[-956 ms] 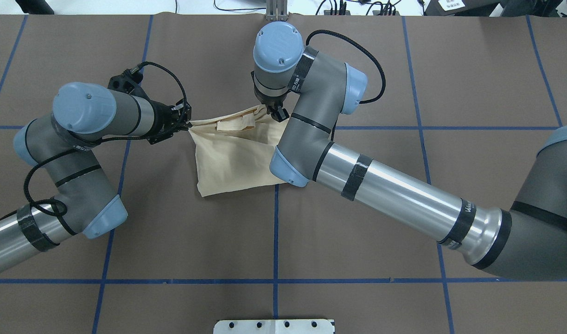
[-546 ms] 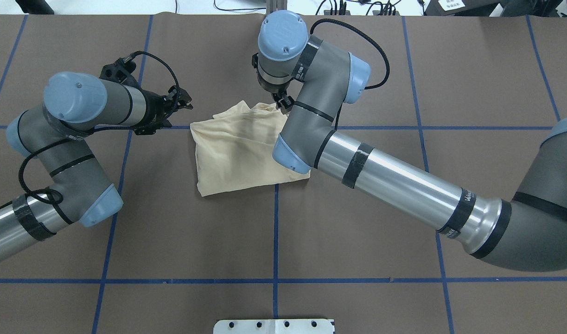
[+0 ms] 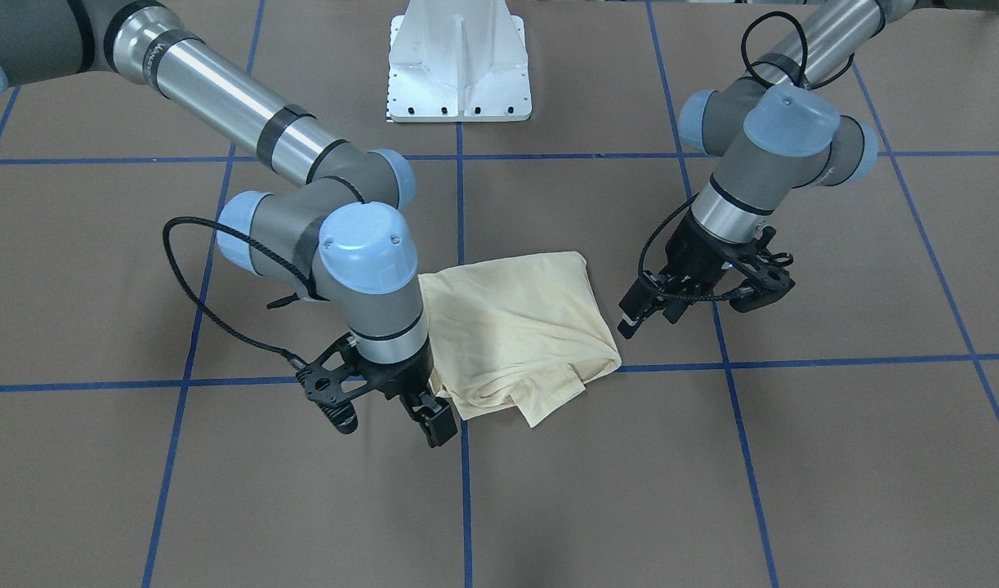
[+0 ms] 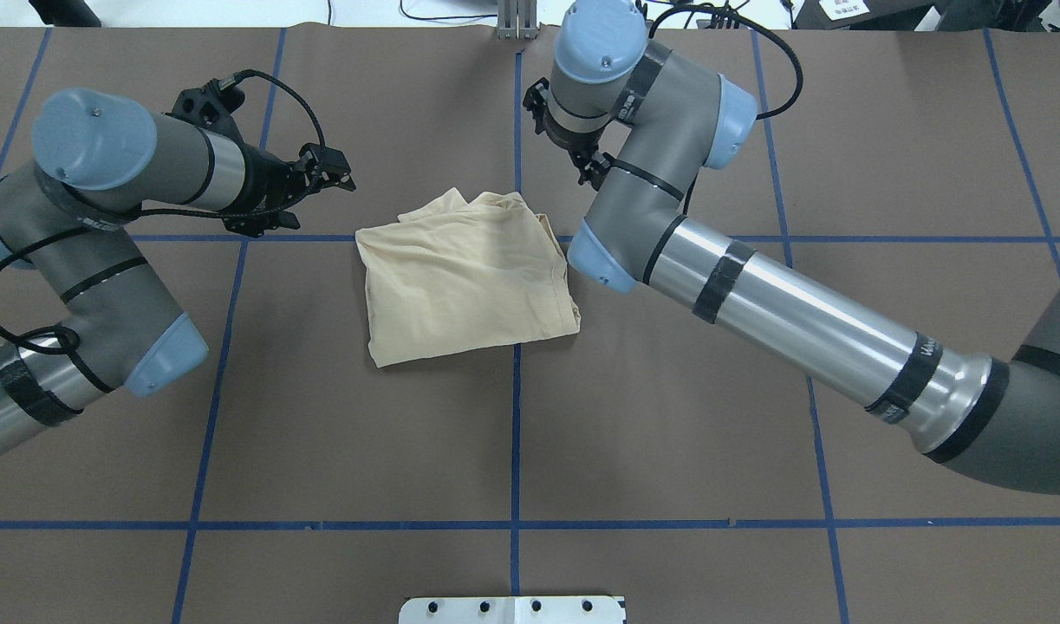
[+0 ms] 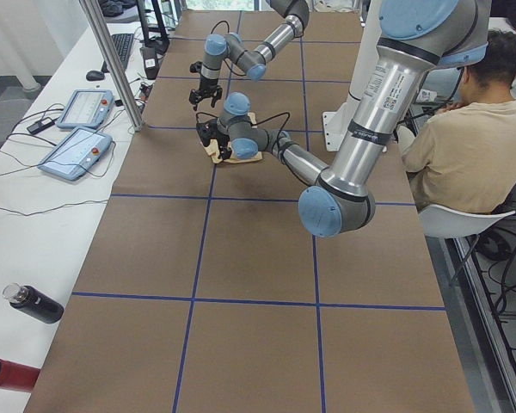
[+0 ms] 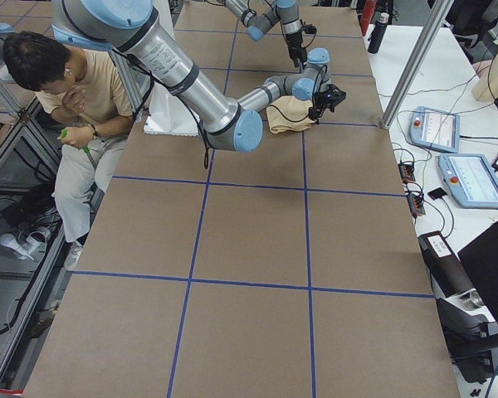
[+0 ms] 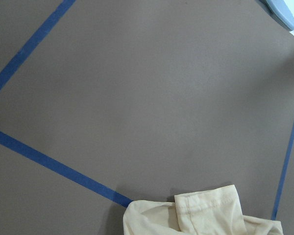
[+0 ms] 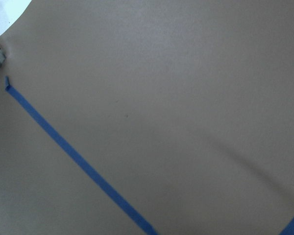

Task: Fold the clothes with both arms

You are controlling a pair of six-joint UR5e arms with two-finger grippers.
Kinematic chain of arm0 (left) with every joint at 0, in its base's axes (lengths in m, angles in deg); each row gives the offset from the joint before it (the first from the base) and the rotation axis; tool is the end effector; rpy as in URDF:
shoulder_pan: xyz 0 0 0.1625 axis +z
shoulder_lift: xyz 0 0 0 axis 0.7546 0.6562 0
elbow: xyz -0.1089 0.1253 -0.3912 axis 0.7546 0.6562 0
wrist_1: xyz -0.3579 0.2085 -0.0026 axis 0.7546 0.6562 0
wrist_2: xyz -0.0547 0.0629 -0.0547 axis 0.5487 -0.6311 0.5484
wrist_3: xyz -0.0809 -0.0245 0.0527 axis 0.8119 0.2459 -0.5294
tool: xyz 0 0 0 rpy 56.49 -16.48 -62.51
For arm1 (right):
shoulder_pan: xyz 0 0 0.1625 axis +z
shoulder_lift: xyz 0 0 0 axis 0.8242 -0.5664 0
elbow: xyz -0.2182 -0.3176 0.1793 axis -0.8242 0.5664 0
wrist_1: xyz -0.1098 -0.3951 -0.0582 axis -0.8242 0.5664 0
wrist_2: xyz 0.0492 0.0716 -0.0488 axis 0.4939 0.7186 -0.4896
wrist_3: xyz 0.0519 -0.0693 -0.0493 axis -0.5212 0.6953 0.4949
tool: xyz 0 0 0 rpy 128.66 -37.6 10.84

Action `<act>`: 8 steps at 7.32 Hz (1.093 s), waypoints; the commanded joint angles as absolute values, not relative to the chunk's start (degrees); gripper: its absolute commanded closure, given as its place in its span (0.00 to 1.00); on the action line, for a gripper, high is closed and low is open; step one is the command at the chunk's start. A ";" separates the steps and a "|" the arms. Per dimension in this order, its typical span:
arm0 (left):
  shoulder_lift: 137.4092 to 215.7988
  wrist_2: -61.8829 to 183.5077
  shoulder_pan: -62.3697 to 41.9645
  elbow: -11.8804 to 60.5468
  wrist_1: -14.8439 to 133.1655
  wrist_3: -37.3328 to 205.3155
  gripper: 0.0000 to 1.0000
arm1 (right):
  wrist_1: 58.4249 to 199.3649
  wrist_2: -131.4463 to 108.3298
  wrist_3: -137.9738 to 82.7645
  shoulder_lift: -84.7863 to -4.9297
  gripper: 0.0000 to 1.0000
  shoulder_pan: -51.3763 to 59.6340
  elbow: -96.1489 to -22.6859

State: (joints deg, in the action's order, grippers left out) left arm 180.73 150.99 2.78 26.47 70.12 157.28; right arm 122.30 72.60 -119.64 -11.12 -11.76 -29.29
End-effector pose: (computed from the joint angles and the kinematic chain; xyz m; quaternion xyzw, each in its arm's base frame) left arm 0.3788 -0.5343 0.3254 0.0670 0.5407 -0.2208 0.8090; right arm -0.5289 -0.6499 0.2297 -0.0486 -0.4113 0.4192 0.8079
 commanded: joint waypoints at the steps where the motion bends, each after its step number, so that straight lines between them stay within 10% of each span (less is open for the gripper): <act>1: 173.58 155.54 -0.12 32.64 70.06 139.66 0.00 | 122.37 81.47 -105.05 -21.66 0.00 -5.79 -36.87; 8: 155.87 168.02 -30.06 26.57 69.36 67.86 0.00 | 124.90 102.79 -39.21 -51.58 0.00 22.33 -46.75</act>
